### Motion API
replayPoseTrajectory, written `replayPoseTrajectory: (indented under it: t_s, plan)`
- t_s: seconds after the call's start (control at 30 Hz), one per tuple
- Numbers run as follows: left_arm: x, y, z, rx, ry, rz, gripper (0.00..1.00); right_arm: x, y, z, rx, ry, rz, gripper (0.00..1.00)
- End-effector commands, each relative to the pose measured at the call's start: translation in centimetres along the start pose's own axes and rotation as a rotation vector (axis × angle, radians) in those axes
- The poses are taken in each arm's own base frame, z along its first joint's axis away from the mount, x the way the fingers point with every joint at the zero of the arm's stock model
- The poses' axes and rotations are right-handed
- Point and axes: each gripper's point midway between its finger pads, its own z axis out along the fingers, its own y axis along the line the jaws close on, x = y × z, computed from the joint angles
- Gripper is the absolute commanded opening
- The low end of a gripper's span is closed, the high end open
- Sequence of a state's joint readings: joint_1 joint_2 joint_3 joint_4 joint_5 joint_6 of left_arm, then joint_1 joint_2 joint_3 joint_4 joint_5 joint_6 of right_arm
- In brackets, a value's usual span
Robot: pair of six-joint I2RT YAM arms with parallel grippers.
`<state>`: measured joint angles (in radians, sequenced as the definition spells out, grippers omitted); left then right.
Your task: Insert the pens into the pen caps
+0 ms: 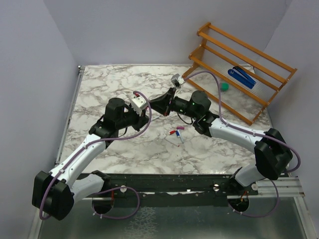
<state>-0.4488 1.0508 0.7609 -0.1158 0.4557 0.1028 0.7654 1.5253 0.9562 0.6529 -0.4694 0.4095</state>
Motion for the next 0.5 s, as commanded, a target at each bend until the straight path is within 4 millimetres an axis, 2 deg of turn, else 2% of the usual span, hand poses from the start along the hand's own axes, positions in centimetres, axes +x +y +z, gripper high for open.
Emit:
replayPoseTrajectory:
  t_s: [0.0,0.27,0.47]
  plan:
    - [-20.6,0.8,-7.1,-0.147,-0.672,0.288,0.0,21.4,2.6,-8.1,0.007,0.739,0.418,0.0]
    - [-21.1,0.9,-7.7,-0.168,-0.685,0.309,0.0,19.8,7.2,-8.0,-0.227,0.692,0.654,0.0]
    - [-21.3,1.0,-8.3,-0.186,-0.695,0.323,0.0,20.2,7.7,-8.5,-0.255,0.713,0.71,0.0]
